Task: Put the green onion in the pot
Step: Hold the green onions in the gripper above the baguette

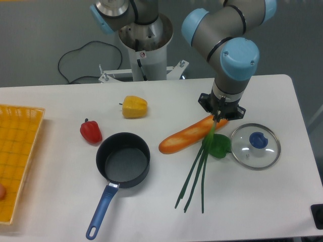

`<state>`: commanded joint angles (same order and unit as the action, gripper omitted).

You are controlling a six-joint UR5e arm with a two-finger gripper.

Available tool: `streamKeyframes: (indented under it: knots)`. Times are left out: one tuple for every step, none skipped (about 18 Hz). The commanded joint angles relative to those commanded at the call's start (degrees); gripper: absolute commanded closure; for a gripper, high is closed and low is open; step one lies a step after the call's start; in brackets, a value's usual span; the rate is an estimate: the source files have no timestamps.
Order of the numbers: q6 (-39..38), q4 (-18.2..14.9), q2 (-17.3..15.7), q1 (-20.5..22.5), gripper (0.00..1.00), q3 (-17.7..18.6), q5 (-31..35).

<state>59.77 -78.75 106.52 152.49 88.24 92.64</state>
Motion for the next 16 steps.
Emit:
streamKeyframes:
  knots:
    - [0.0,0.17,-0.09,0.0,0.86,0.35,0.0]
    - [0.09,0.18,-0.09,-0.09,0.86,0.61,0.09]
    - [0.09,0.09,0.0,-0.09,0.86,0.62,0.44]
    - [0.09,0.0,0.0,-0.09,0.85,0.53,0.44]
    - [0.09,0.0,-0.09,0.0,0.86,0.62,0.44]
    - [0.09,0.0,-0.09,0.0,0.85,0.62,0.44]
    - [0.09,0.0,-0.09,0.09,0.85,0.62,0.44]
    - [0.09,-0.09,-0.09,0.09,0.85,0.62,0.53]
    - [0.09,-0.17,-0.09,0.0,0.86,0.62,0.53]
    - [0.09,-0.18,-0.09,-0.09,0.85,0.62,0.53]
    - [0.09,-0.26,-0.09,-0.17,0.86,0.62,0.53]
    - [0.09,-0.26,-0.09,-0.52,0.85,0.62,0.61]
    - [0.52,-0.35,-0.09,-0.61,0.85,0.7,0.62]
    - [1.31,-0.44,-0.17,-0.79,0.86,0.88,0.62]
    - [1.84,-0.44,-0.26,-0.88,0.86,1.14,0.62]
    - [2.02,-0.44,-0.26,-1.4,0.85,1.32,0.79]
